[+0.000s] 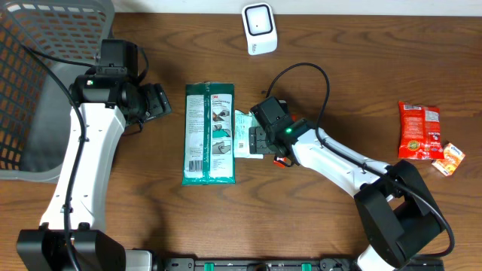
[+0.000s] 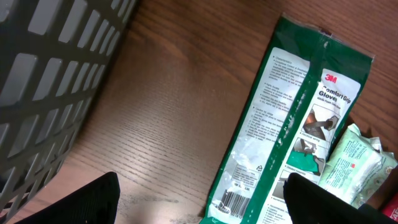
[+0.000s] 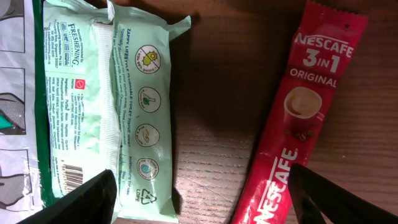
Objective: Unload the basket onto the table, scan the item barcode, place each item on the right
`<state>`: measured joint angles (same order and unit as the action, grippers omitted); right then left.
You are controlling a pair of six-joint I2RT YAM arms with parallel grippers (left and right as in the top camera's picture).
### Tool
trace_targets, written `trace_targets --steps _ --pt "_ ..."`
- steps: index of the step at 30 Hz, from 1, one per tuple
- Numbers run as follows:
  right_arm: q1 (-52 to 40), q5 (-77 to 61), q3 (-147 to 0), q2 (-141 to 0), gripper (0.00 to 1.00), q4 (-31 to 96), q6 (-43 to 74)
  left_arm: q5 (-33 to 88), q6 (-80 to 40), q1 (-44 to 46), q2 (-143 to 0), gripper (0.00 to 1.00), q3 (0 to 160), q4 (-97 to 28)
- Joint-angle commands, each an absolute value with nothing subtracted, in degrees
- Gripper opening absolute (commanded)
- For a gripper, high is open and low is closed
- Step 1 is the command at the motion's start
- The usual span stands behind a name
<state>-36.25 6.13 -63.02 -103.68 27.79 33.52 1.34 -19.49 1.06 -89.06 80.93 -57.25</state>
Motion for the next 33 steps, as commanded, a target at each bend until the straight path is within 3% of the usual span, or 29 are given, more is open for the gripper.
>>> trace_targets --steps 1,27,33 --pt "-36.6 7.1 -63.0 -104.2 0.84 27.8 34.3 1.3 -19.6 0.8 -89.7 0.85 80.5 -57.6" --pt "-36.8 7.0 -63.0 -104.2 0.82 27.6 34.3 1.3 -19.6 0.8 -89.7 0.85 80.5 -57.6" --pt "-37.1 6.7 -63.0 -104.2 0.77 27.2 36.4 1.3 -19.6 0.8 -89.7 0.86 80.5 -57.6"
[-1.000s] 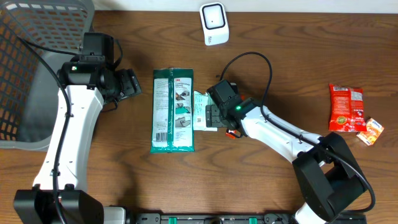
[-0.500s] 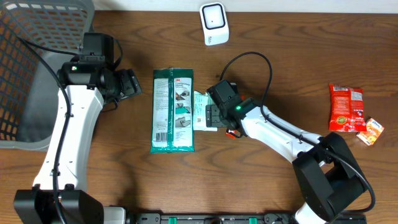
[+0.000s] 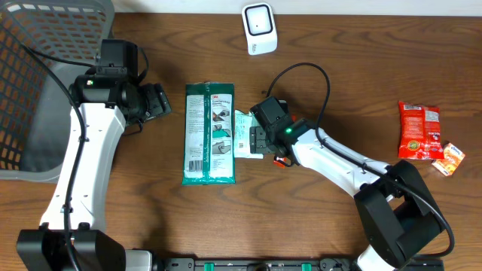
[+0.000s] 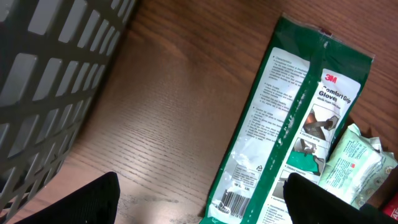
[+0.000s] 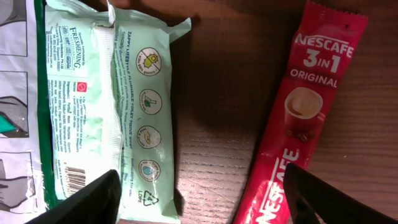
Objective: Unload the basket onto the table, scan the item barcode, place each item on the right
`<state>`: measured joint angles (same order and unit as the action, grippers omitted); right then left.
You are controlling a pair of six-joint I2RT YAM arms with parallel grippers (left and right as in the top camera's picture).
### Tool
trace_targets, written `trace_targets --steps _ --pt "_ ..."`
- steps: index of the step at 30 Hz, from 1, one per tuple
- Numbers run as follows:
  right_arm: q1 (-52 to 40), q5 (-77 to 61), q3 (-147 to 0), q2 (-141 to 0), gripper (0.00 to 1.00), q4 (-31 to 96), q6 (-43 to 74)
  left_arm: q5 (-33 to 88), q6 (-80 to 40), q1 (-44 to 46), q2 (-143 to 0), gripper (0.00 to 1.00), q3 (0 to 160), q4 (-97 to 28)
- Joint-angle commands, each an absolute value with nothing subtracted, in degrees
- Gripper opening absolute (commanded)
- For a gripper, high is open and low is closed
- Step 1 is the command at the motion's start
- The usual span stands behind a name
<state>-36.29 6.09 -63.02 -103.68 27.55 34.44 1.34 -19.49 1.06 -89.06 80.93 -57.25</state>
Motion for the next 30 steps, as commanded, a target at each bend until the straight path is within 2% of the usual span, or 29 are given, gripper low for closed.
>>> trace_targets --steps 1,5,11,21,30 --pt "-37.2 6.5 -63.0 -104.2 0.76 27.1 36.4 1.3 -19.6 0.8 -89.7 0.85 80.5 -57.6" --pt "-37.1 3.6 -69.5 -104.2 0.71 34.6 35.5 1.3 -19.6 0.8 -89.7 0.85 80.5 -57.6" --pt "-37.2 7.4 -83.3 -104.2 0.72 48.4 35.1 1.3 -19.6 0.8 -89.7 0.86 80.5 -57.6" --pt "-37.2 10.5 -80.1 -107.1 0.72 51.2 43.7 1.3 -19.6 0.8 -89.7 0.86 80.5 -57.6" --pt "-35.0 10.6 -74.9 -108.7 0.58 50.8 49.7 1.3 -19.6 0.8 -89.7 0.85 80.5 -57.6"
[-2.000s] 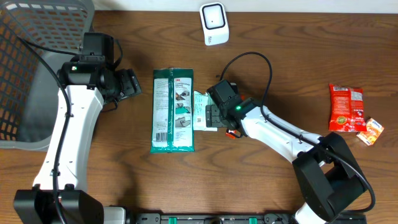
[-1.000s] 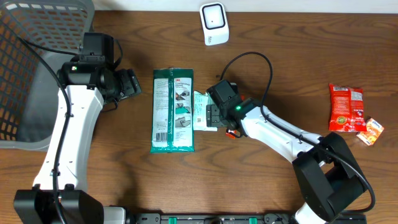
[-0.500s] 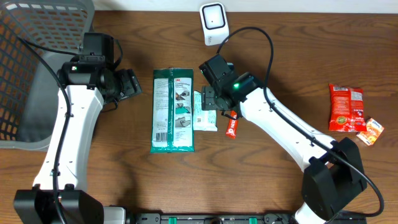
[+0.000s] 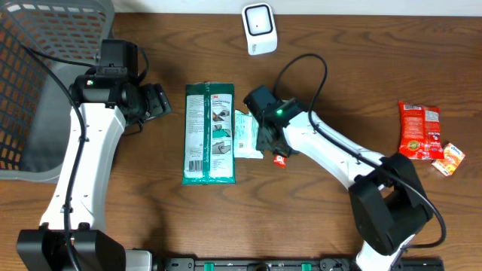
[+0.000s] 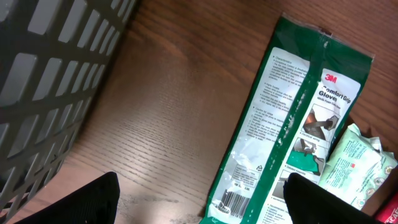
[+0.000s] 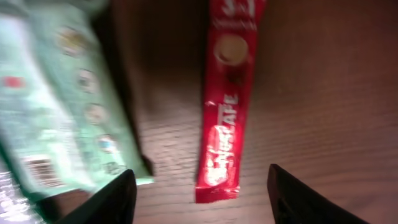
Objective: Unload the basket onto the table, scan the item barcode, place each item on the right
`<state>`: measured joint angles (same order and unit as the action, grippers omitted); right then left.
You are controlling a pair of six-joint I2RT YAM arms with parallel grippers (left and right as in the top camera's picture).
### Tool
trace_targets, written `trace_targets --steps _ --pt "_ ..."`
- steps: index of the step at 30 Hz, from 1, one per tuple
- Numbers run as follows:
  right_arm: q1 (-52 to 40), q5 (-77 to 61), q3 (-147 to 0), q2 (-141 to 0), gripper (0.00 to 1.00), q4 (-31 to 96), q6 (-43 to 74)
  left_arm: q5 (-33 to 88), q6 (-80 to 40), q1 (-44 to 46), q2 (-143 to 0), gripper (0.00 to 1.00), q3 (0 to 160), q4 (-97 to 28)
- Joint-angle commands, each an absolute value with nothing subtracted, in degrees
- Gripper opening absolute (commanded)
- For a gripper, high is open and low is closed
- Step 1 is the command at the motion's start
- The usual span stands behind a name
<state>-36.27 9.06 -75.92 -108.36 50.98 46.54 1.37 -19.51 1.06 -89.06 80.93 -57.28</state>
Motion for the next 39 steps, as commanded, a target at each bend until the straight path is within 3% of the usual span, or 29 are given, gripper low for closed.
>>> trace_targets --steps 1,6,19,25,28,39 --pt "-34.5 10.6 -74.6 -108.7 0.53 50.7 49.6 1.3 -19.6 0.8 -89.7 0.85 80.5 -57.6" --pt "-32.0 7.5 -72.0 -108.7 0.32 46.3 46.6 1.3 -19.6 0.8 -89.7 0.85 80.5 -57.6" --pt "-31.2 5.6 -65.4 -108.8 0.32 36.1 44.7 1.3 -19.6 0.8 -89.7 0.86 80.5 -57.6" --pt "-31.2 6.2 -61.5 -108.8 0.18 33.2 44.7 1.3 -19.6 0.8 -89.7 0.86 80.5 -57.6" --pt "-31.2 6.2 -59.9 -108.8 0.02 31.7 44.7 1.3 -19.6 0.8 -89.7 0.86 80.5 -57.6" --pt "-31.2 6.1 -59.9 -108.6 0.01 34.2 38.4 1.3 -19.6 0.8 -89.7 0.86 80.5 -57.6"
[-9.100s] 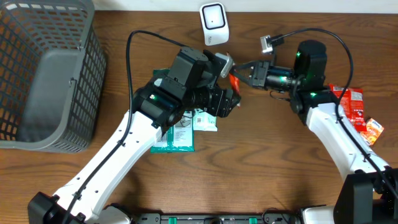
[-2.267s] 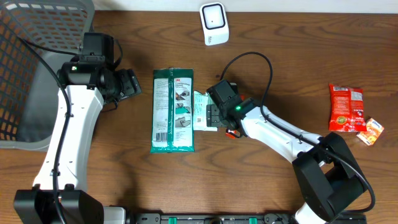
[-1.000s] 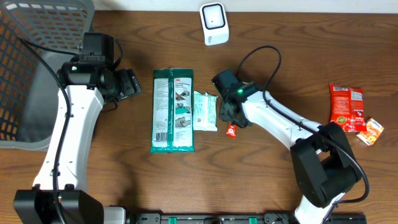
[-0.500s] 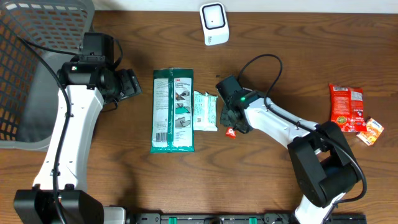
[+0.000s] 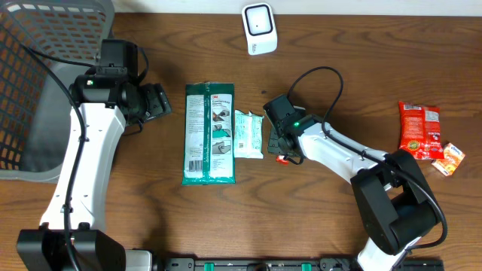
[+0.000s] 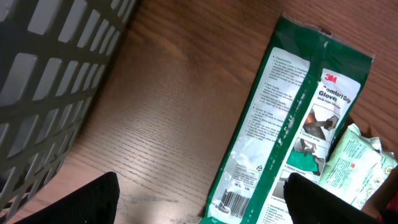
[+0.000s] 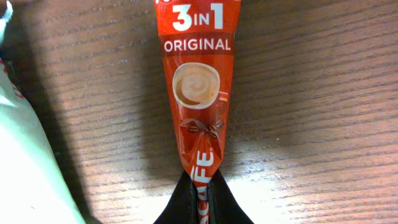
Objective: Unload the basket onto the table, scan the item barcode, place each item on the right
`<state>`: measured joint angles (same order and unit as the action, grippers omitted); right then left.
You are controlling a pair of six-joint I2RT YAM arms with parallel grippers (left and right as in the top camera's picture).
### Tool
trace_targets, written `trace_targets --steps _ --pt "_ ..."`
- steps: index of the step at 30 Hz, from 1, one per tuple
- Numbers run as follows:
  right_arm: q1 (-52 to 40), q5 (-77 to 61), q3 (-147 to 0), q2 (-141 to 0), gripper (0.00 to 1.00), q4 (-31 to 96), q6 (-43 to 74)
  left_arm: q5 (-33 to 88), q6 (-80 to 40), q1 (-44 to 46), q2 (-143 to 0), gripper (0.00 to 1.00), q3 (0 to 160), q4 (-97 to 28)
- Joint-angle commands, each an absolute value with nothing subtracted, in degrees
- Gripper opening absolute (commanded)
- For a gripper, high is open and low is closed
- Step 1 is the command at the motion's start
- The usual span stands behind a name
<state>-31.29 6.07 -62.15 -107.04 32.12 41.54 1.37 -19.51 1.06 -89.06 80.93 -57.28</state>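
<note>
A red Nescafe 3-in-1 stick (image 7: 198, 93) lies flat on the wooden table, and my right gripper (image 7: 199, 186) is shut on its near end. From overhead, only the stick's red tip (image 5: 282, 159) shows below the right gripper (image 5: 280, 147). The white barcode scanner (image 5: 258, 28) stands at the table's far edge. My left gripper (image 6: 199, 205) hangs open over bare wood beside the green 3M gloves pack (image 6: 292, 124), with nothing between its fingers; overhead it sits at the left gripper (image 5: 156, 102).
A pale green wipes pack (image 5: 248, 134) lies between the gloves pack (image 5: 210, 134) and the stick. A grey mesh basket (image 5: 45, 75) fills the far left. A red snack bag (image 5: 419, 129) and a small orange packet (image 5: 450, 158) lie at the right.
My right gripper was open above the stick and wipes pack; now it has shifted right, lined up with the stick and shut on its end. The left arm has not moved.
My right gripper first hovered open over the wipes pack and the Nescafe stick, and stayed so at the second moment. Then it had turned toward the stick, still open. Now it is shut on the stick's end. The left gripper stayed open by the gloves pack throughout.
</note>
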Motion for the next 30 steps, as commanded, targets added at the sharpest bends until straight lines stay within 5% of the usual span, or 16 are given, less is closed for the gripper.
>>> trace_targets --steps 1,10,19,30 --pt "-31.2 6.1 -59.9 -108.6 0.01 34.3 38.4 1.3 -19.6 0.8 -89.7 0.86 80.5 -57.6" --pt "-31.2 2.9 -60.1 -106.3 0.08 34.5 32.9 1.3 -19.6 0.8 -89.7 0.86 80.5 -57.6" --pt "-29.1 2.7 -66.4 -98.7 0.01 42.2 24.9 1.3 -19.6 0.8 -89.7 0.86 80.5 -57.6" --pt "-24.7 -2.0 -101.4 -98.5 0.01 65.4 17.0 1.3 -19.6 0.8 -89.7 0.86 80.5 -57.6"
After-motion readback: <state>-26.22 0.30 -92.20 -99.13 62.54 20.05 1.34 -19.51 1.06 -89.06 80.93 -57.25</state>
